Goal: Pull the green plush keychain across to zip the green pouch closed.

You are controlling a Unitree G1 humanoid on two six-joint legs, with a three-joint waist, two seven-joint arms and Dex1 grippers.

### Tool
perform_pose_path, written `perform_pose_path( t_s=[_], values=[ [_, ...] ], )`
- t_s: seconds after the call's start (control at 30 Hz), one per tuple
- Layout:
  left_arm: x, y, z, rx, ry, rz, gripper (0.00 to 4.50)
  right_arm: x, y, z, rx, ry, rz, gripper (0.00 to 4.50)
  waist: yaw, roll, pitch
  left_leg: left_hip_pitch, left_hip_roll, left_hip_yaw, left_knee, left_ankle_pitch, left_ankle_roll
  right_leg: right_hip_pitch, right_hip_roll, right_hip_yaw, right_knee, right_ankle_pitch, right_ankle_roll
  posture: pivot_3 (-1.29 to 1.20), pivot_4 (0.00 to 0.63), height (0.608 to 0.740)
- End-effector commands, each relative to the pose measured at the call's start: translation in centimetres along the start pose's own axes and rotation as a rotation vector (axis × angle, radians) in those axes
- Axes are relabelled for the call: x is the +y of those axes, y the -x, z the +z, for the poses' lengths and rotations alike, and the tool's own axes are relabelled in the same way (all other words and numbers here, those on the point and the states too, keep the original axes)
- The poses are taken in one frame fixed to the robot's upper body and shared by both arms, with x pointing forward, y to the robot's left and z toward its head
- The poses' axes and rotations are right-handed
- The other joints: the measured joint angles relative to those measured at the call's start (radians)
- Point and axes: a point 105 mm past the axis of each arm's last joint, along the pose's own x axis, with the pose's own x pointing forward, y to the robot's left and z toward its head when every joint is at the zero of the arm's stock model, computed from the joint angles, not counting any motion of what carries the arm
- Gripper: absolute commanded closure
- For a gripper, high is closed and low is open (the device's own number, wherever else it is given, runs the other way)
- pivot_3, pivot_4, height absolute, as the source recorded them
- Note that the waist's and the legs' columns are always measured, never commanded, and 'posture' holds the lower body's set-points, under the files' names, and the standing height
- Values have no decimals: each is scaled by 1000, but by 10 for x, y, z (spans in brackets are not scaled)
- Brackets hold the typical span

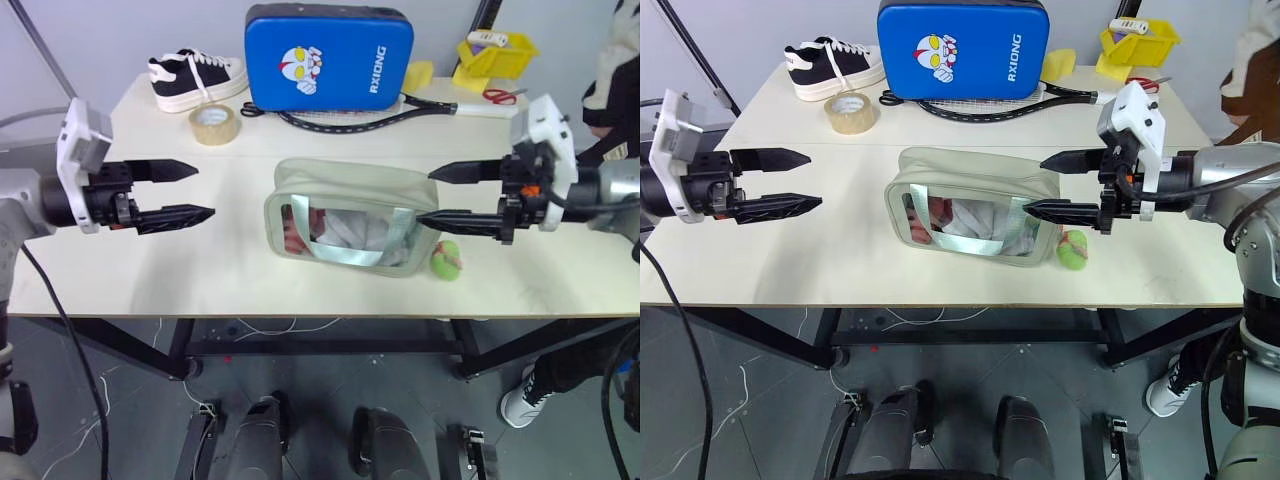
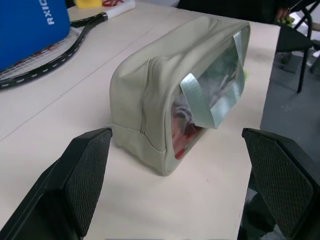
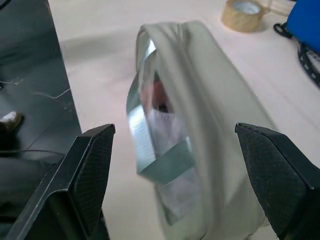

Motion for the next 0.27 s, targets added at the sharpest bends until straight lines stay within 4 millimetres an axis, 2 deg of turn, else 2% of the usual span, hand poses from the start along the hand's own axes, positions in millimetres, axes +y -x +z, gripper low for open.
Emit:
perform_pose_path(
  t_s=[0.03, 0.27],
  values=[
    [-2, 5, 8, -6, -41, 16, 55, 4, 3, 10, -13, 67, -2, 503, 0, 0, 0, 0, 0, 0, 0, 0, 0, 0, 0, 0, 0, 0, 0, 0, 150, 723],
    [2, 5, 9, -29, 4, 33, 55, 2, 3, 7, -6, 72, -12, 503, -1, 0, 0, 0, 0, 1, -3, 0, 0, -2, 0, 0, -1, 0, 0, 0, 150, 723]
  ],
)
